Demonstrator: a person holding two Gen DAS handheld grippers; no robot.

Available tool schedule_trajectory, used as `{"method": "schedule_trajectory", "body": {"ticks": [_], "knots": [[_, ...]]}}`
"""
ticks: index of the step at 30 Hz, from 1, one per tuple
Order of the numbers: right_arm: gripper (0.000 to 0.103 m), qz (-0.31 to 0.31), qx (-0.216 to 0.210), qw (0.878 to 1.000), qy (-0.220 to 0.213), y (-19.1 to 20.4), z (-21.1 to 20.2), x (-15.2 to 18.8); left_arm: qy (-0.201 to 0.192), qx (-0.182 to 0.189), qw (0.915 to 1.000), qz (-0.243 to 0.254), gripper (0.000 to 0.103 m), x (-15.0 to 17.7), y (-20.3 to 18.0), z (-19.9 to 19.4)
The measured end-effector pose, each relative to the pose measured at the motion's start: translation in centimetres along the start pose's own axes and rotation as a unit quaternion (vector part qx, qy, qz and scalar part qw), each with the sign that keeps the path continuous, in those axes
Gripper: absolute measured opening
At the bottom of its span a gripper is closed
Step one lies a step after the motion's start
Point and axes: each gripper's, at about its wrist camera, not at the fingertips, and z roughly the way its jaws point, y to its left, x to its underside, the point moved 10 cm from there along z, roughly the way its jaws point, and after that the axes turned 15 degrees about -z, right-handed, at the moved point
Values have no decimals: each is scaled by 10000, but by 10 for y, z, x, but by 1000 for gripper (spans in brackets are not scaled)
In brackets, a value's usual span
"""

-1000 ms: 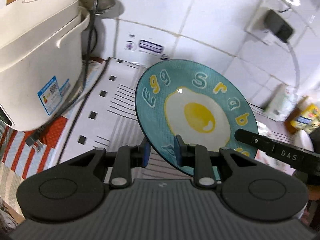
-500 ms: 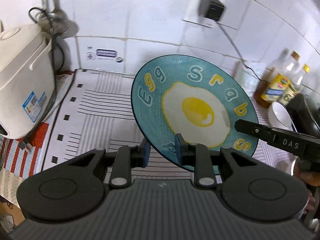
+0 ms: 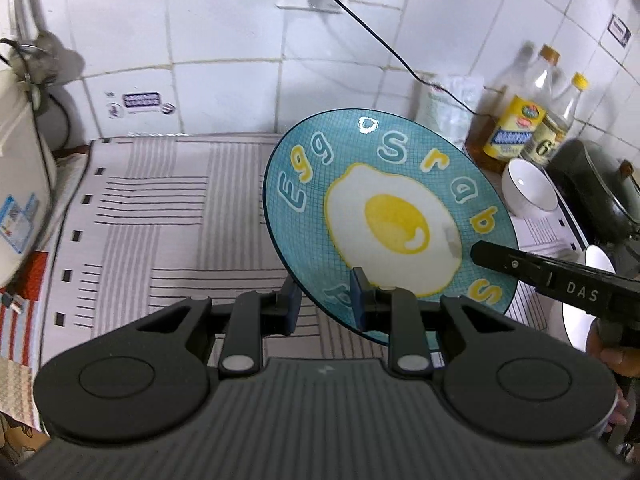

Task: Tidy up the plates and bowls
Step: 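Lower the egg plate onto the bunny plate and open both grippers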

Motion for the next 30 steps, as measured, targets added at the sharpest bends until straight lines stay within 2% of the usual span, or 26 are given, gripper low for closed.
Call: {"method": "schedule_trajectory", "body": {"ticks": [13, 22, 28, 30], "knots": [[23, 384, 282, 9986, 207, -39, 12, 34, 529, -144, 9985, 51, 24, 15, -12, 57], [23, 415, 420, 9973, 434, -50, 30, 46, 848, -278, 9959, -123, 24, 17, -8, 85], [23, 236, 591, 9963, 584, -54, 36, 44, 957, -316, 9947, -175, 24, 14, -10, 94], [23, 137, 721, 9951, 662, -53, 38, 43, 1096, -370, 9927, -344, 24, 15, -7, 96]]}}
